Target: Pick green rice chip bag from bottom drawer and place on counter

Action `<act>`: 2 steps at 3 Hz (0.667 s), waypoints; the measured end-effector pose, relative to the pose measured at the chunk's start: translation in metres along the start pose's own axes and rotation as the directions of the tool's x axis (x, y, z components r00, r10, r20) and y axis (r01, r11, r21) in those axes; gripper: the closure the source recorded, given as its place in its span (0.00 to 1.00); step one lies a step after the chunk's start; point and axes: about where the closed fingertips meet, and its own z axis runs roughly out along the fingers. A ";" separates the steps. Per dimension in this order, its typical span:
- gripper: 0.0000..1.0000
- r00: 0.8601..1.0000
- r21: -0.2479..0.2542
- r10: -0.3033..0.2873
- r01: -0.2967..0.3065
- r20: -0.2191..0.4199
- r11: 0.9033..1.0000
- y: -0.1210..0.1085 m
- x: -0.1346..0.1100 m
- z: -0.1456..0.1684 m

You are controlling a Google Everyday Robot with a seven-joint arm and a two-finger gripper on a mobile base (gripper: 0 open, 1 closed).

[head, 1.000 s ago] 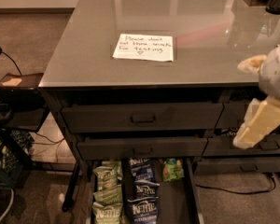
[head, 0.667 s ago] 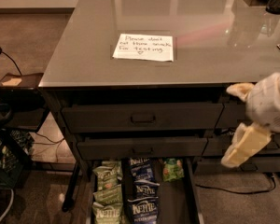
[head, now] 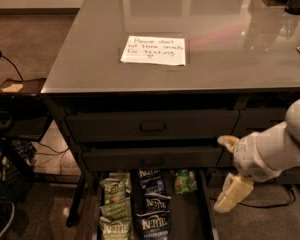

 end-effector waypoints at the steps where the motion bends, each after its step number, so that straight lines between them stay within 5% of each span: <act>1: 0.00 1.000 -0.019 0.011 -0.011 0.003 1.000 0.002 0.006 0.011; 2: 0.00 1.000 -0.030 -0.005 0.005 -0.015 1.000 0.001 0.013 0.024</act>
Offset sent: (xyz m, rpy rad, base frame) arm 0.0042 -0.0016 -0.0450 -0.0278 0.0357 0.0345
